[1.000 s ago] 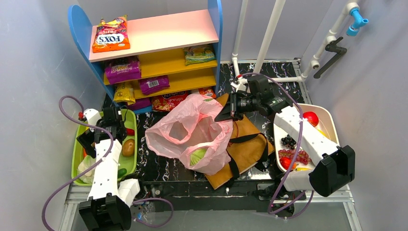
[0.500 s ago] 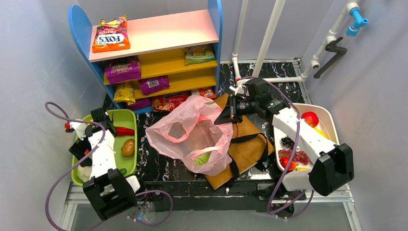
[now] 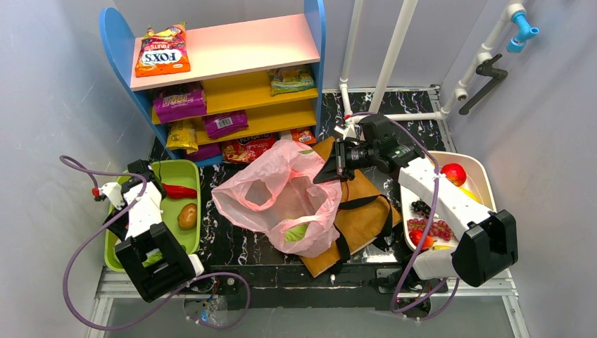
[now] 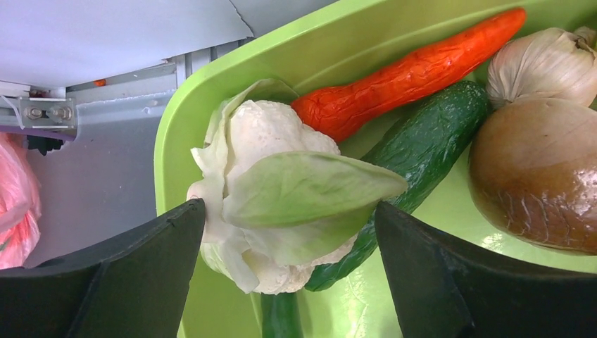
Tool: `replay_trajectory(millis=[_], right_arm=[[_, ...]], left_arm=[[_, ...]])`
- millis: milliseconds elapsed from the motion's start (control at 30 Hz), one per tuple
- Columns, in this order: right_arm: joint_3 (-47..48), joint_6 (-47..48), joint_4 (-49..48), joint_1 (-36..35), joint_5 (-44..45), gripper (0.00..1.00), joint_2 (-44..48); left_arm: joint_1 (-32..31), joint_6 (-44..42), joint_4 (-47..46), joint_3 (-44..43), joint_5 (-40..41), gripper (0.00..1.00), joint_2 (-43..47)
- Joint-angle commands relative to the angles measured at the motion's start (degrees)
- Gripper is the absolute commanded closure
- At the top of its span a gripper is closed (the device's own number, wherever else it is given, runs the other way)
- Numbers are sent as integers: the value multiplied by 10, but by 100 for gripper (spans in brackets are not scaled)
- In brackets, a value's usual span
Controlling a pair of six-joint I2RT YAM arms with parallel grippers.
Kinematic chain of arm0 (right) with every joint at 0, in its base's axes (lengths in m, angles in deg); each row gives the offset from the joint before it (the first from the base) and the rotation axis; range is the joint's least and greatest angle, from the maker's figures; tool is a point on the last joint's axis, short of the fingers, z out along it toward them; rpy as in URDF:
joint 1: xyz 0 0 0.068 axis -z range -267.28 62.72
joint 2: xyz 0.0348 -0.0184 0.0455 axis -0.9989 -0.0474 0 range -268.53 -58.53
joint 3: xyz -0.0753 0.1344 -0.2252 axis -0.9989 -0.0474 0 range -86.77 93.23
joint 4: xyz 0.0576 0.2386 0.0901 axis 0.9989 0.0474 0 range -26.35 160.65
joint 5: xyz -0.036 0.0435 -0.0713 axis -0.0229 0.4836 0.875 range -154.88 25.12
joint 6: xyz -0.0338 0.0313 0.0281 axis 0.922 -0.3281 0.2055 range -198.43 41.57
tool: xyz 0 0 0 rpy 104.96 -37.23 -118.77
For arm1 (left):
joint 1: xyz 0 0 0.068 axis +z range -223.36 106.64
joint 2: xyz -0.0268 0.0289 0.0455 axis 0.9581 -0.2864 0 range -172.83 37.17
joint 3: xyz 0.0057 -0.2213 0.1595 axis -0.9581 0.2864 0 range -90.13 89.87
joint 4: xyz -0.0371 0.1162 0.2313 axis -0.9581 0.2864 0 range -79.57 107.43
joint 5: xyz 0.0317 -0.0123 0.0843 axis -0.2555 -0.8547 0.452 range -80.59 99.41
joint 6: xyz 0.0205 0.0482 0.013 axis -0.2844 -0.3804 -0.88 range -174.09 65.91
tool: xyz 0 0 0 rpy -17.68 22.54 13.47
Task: Place the food into the grocery bag and tie it
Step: Pick up the fake vegetable from the bin.
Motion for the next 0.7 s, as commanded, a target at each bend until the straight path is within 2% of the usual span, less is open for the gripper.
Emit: replay_trajectory(millis=[0, 67, 133, 367, 667], right_arm=[[4, 13, -14, 2, -14, 99, 10], [-2, 13, -14, 2, -12, 99, 15], [-4, 12, -13, 2, -12, 99, 18], [-6, 19, -4, 1, -10, 99, 21], [-9, 22, 0, 2, -10, 99, 22]], left_arm=[[5, 15, 14, -16, 6, 14, 19], [5, 16, 14, -19, 4, 18, 26], [5, 19, 16, -21, 8, 27, 30], [5, 24, 19, -18, 15, 66, 51], [5, 34, 26, -17, 14, 92, 73]])
